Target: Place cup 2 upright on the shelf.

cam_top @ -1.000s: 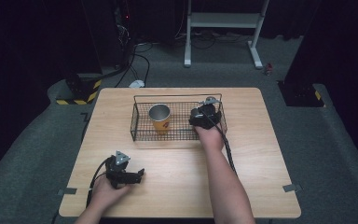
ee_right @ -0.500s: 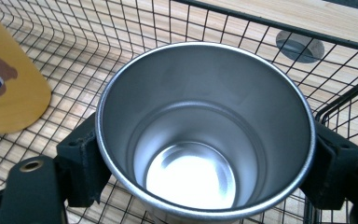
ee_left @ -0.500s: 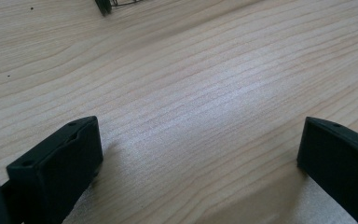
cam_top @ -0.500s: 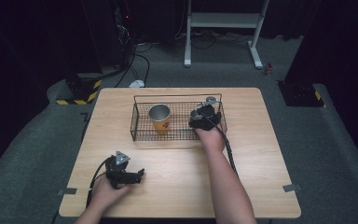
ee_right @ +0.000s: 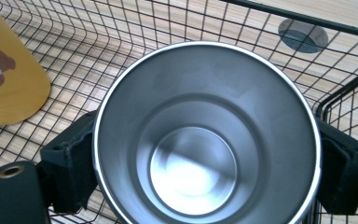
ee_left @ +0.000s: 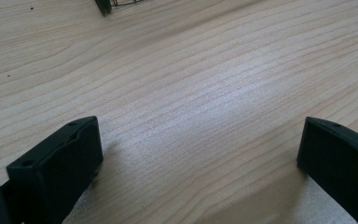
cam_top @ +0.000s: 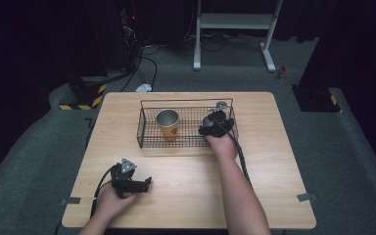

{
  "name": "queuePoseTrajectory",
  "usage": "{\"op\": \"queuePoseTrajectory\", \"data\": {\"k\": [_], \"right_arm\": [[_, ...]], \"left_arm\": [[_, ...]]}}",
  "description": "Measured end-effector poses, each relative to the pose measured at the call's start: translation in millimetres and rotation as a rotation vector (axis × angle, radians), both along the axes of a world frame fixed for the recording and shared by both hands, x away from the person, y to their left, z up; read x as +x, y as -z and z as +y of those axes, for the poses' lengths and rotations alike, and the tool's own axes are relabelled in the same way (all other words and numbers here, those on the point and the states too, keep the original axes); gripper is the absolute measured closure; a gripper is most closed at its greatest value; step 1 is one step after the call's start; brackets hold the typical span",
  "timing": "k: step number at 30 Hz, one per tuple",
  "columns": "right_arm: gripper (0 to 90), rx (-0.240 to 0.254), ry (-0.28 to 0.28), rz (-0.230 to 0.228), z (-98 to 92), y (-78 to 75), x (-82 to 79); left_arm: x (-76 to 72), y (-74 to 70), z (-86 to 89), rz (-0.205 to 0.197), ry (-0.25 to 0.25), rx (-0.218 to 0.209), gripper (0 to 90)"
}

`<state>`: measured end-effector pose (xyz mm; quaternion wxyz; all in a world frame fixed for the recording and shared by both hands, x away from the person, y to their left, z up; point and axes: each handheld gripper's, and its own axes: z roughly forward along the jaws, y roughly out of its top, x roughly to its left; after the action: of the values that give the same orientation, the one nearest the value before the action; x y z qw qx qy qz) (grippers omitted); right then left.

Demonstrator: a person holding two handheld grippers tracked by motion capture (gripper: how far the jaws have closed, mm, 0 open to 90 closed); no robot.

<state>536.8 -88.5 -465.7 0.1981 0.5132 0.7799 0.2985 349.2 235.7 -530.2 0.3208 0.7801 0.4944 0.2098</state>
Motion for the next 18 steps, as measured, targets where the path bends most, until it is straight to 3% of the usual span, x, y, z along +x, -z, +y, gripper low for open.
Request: {"op": "queuePoseTrajectory", "data": {"k": [11,18], "right_arm": [[7.3,0.026,0.012,-0.023,-2.6,-3.5,-3.8],[7.2,0.035,0.017,-0.069,-4.5,-10.6,-6.4]], "left_arm": [[0.0,0.0,-0.1,0.0,0.0,0.0,0.2],[0.0,0.0,-0.1,0.0,0.0,0.0,0.2]]}}
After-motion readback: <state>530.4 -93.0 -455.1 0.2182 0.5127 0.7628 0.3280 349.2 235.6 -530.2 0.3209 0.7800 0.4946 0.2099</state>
